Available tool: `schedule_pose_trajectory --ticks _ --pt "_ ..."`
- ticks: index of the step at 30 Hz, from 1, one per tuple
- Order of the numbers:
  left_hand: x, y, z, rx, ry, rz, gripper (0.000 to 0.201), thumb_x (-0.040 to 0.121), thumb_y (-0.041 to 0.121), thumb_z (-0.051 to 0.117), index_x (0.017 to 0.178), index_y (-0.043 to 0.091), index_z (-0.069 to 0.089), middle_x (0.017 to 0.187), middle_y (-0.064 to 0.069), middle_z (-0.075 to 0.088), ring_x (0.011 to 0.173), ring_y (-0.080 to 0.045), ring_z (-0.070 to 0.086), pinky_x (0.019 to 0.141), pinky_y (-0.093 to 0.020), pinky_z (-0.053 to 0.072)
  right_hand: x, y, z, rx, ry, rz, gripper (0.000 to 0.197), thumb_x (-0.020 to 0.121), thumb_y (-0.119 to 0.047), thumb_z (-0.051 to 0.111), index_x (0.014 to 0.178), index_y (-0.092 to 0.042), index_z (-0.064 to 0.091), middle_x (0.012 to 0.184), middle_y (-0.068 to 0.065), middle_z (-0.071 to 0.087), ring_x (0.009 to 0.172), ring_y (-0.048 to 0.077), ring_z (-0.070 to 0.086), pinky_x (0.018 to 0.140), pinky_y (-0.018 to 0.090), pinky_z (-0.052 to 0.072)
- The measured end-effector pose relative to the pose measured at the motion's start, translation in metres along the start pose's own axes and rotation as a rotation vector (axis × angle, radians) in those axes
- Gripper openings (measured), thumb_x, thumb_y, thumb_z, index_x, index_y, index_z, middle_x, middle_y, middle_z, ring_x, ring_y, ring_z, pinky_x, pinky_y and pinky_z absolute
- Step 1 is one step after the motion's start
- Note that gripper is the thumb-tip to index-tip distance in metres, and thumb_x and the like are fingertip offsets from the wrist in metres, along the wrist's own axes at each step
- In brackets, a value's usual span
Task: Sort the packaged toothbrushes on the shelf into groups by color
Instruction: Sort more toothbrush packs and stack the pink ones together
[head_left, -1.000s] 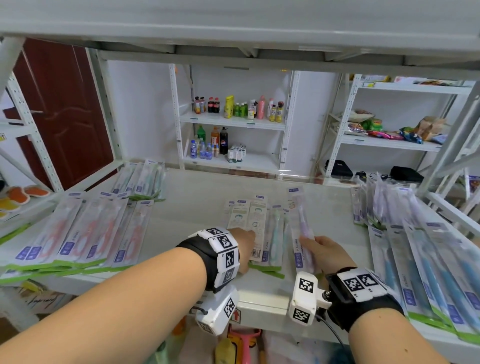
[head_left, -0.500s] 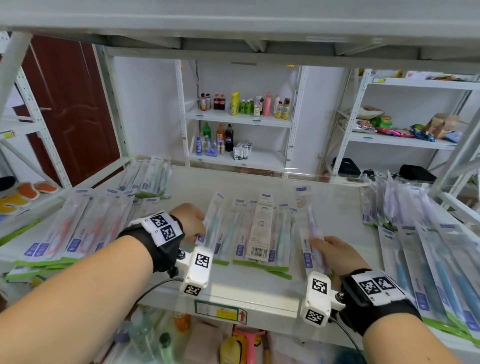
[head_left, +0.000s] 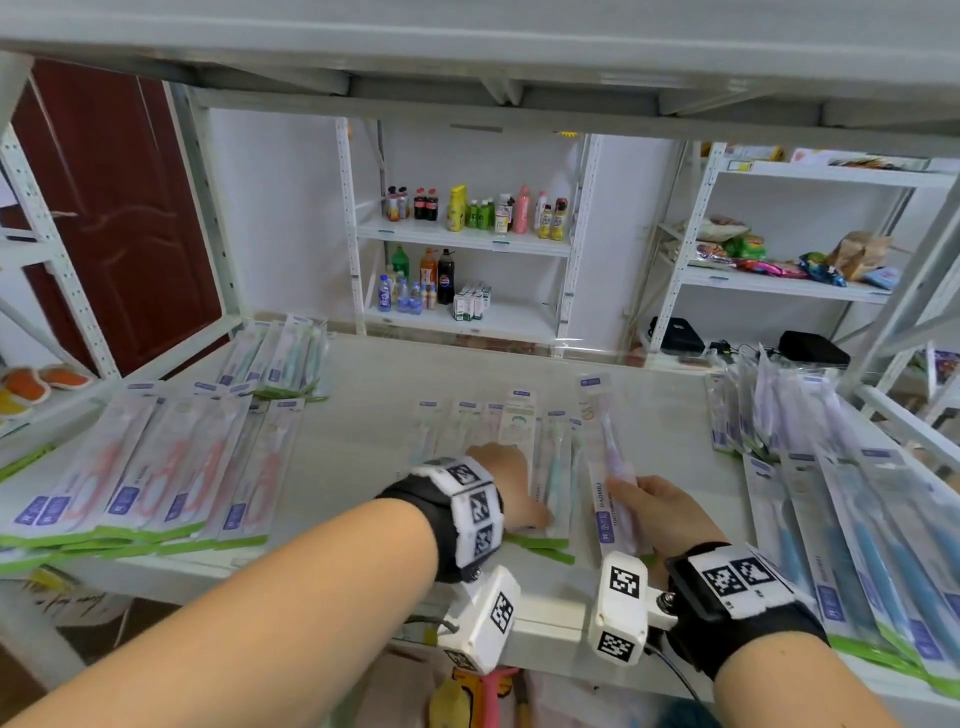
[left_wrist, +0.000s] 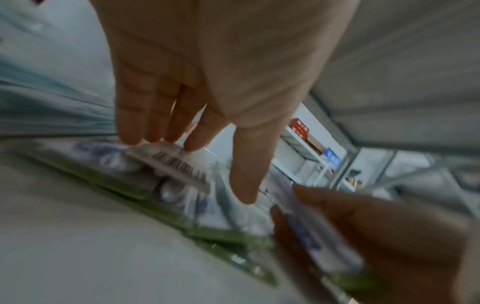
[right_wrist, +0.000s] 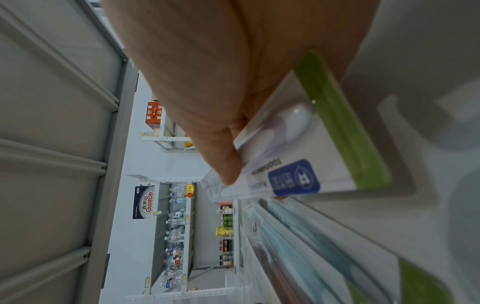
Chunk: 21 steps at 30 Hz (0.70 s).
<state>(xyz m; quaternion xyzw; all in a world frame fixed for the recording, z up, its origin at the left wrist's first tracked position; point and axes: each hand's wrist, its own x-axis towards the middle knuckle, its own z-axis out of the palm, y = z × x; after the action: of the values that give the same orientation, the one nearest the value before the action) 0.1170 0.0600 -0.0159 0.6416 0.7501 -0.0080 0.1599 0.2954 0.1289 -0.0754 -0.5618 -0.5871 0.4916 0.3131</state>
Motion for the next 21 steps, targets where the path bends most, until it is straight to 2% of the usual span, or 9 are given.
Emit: schedule_pose_trajectory --ticks 2,4,5,8,11,13,15,18,21 --pt "0.003 0.005 0.005 0.095 0.014 -0.011 0.043 0.087 0.051 0.054 0.096 0.009 0.057 0.105 -0.008 0.063 0.095 -0.026 0.061 0.072 -0.03 0.046 0.0 -0.001 0.001 -0.025 -0.001 -0.011 0.019 0.085 -0.037 0.062 0.087 -0.018 0.06 0.087 0.008 0.071 0.083 0.027 0.068 0.088 0.048 0.052" --pt "0.005 0.003 0.008 0.122 -0.009 -0.061 0.043 0.094 0.04 0.049 0.118 0.005 0.055 0.124 -0.011 0.057 0.109 -0.03 0.057 0.086 -0.033 0.048 0.001 0.0 0.002 -0.032 -0.01 -0.014 0.019 0.085 -0.036 0.062 0.088 -0.018 0.06 0.088 0.009 0.071 0.084 0.027 0.068 0.088 0.048 0.052" --pt "0.005 0.002 0.006 0.119 -0.027 -0.073 0.043 0.095 0.037 0.049 0.123 0.004 0.053 0.123 -0.012 0.057 0.109 -0.03 0.058 0.087 -0.032 0.048 0.001 0.0 0.002 -0.028 -0.011 -0.011 0.019 0.085 -0.036 0.062 0.089 -0.017 0.06 0.088 0.009 0.072 0.083 0.027 0.068 0.088 0.047 0.052" --pt "0.001 -0.001 -0.006 0.042 -0.009 -0.071 0.036 0.091 0.03 0.053 0.112 0.002 0.059 0.095 -0.01 0.061 0.089 -0.024 0.06 0.071 -0.027 0.045 0.002 0.001 0.002 -0.046 -0.005 -0.018 0.023 0.085 -0.036 0.062 0.092 -0.015 0.061 0.083 0.006 0.072 0.079 0.024 0.068 0.081 0.04 0.054" --pt "-0.002 -0.013 -0.016 -0.055 0.064 -0.109 0.025 0.093 0.018 0.049 0.109 0.001 0.058 0.108 -0.015 0.061 0.106 -0.029 0.061 0.077 -0.028 0.046 0.001 -0.001 0.0 -0.062 0.001 -0.024 0.022 0.085 -0.037 0.062 0.09 -0.015 0.062 0.08 0.004 0.071 0.074 0.021 0.067 0.07 0.034 0.052" --pt "-0.004 -0.027 -0.018 -0.162 0.095 -0.162 0.028 0.094 0.015 0.047 0.113 -0.004 0.058 0.114 -0.019 0.061 0.11 -0.032 0.06 0.083 -0.032 0.048 0.0 -0.003 0.0 -0.068 0.001 -0.026 0.019 0.086 -0.036 0.061 0.087 -0.017 0.061 0.078 0.003 0.07 0.07 0.018 0.066 0.062 0.028 0.047" --pt "-0.008 -0.044 -0.018 -0.372 0.11 -0.196 0.028 0.091 0.01 0.052 0.114 -0.006 0.058 0.112 -0.02 0.064 0.105 -0.032 0.063 0.081 -0.032 0.052 -0.002 -0.003 -0.001 -0.068 0.004 -0.029 0.018 0.086 -0.035 0.061 0.085 -0.017 0.06 0.077 0.003 0.07 0.069 0.018 0.065 0.06 0.027 0.045" --pt "-0.013 -0.065 -0.016 -0.67 0.1 -0.181 0.007 0.087 0.002 0.057 0.092 0.001 0.062 0.09 -0.015 0.062 0.101 -0.036 0.065 0.083 -0.037 0.056 -0.002 -0.004 -0.001 -0.054 0.005 -0.022 0.019 0.085 -0.036 0.062 0.086 -0.017 0.061 0.078 0.004 0.07 0.073 0.021 0.067 0.069 0.032 0.051" --pt "-0.017 -0.08 -0.008 -0.972 0.096 -0.206 0.011 0.085 -0.009 0.052 0.079 -0.001 0.054 0.088 -0.022 0.06 0.092 -0.04 0.067 0.087 -0.048 0.054 -0.002 -0.004 0.0 -0.032 0.007 -0.008 0.019 0.084 -0.035 0.063 0.087 -0.016 0.061 0.08 0.006 0.071 0.077 0.025 0.068 0.081 0.041 0.054"
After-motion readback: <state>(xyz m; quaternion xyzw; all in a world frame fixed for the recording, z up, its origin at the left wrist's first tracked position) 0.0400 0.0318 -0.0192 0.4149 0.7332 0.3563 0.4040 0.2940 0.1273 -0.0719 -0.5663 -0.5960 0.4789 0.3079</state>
